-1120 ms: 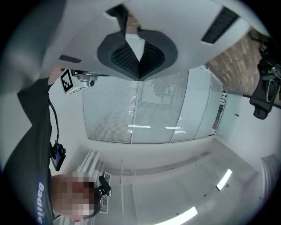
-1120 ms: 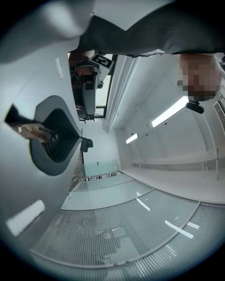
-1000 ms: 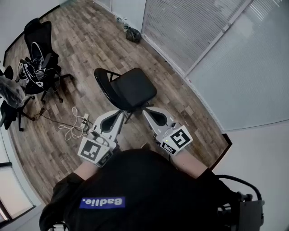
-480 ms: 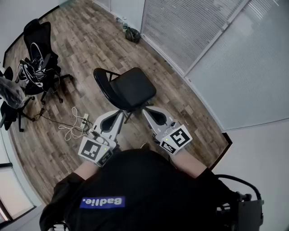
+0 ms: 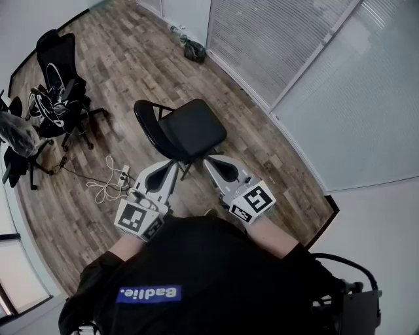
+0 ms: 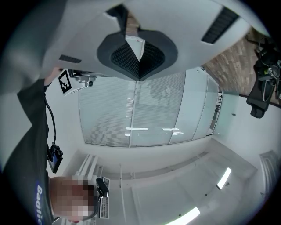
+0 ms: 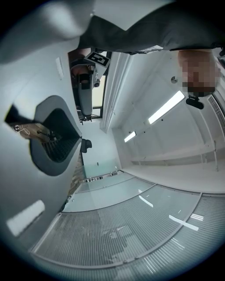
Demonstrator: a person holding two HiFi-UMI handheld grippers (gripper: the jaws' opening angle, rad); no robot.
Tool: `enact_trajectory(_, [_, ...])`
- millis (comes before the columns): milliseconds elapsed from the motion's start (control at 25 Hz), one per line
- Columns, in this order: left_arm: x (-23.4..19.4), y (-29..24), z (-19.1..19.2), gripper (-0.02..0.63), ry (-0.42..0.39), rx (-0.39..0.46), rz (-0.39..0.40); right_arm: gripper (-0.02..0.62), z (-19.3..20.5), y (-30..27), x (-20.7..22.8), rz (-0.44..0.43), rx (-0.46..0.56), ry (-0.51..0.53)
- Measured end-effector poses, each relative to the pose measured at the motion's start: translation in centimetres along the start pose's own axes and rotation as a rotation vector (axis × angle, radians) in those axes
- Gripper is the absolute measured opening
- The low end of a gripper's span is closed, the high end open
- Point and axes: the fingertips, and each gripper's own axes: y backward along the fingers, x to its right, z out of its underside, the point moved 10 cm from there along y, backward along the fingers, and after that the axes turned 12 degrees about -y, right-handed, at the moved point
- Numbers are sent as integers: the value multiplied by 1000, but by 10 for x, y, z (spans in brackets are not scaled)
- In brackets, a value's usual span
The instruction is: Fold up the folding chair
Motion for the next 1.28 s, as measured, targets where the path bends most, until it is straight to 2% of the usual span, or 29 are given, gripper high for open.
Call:
enact_trajectory(200, [5,-11,8,5,12,-46,-77,2,3,10,21,-19,-16,-7])
enact_trajectory(480, [-20,-32,13,5,2,-31,-91,2,1,-9,49,-9,-38,-19])
enact_trajectory(720, [-66,-56,24,5,-9,-48,-43,2,-4,-50,78,25,-54,-30])
enact_trajectory(1080, [-167,-82,43,5,17,-48,-51,2,-4,-135,112,75,-100,-48])
enact_trajectory(1280, [-212,-92,51,5,24,-66,-51,2,-9,-181,128,83,-85,-38])
